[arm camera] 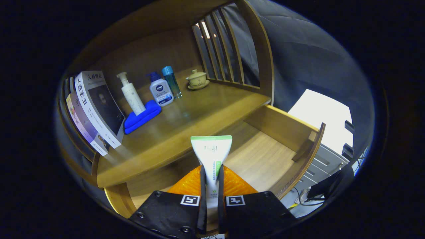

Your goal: Pull open the drawer, take out the items inside it, and place them on the countertop above the cabinet.

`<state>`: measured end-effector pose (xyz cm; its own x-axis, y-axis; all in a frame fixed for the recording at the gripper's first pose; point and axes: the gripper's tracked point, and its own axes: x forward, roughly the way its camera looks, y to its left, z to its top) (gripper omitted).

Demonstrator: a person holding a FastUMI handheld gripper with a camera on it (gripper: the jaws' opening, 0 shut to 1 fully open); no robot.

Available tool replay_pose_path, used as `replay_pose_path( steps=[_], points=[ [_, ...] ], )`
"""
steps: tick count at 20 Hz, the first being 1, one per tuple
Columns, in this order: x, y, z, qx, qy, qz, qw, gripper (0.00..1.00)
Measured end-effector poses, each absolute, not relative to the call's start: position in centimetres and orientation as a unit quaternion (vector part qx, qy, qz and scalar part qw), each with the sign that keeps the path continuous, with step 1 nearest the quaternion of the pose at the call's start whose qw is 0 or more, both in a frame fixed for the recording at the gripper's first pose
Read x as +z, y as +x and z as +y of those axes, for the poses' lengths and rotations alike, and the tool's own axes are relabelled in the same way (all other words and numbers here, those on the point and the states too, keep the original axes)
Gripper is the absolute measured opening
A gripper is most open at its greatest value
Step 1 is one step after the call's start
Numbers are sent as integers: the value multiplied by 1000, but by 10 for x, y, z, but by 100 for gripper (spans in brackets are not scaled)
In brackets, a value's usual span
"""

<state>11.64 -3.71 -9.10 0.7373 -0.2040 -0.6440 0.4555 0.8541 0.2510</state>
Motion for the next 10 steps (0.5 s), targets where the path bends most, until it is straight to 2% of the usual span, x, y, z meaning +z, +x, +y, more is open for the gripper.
replay_pose_path(
  steps=[10],
  points=[
    [-36, 174, -25, -134, 126, 295, 938, 15]
  ],
)
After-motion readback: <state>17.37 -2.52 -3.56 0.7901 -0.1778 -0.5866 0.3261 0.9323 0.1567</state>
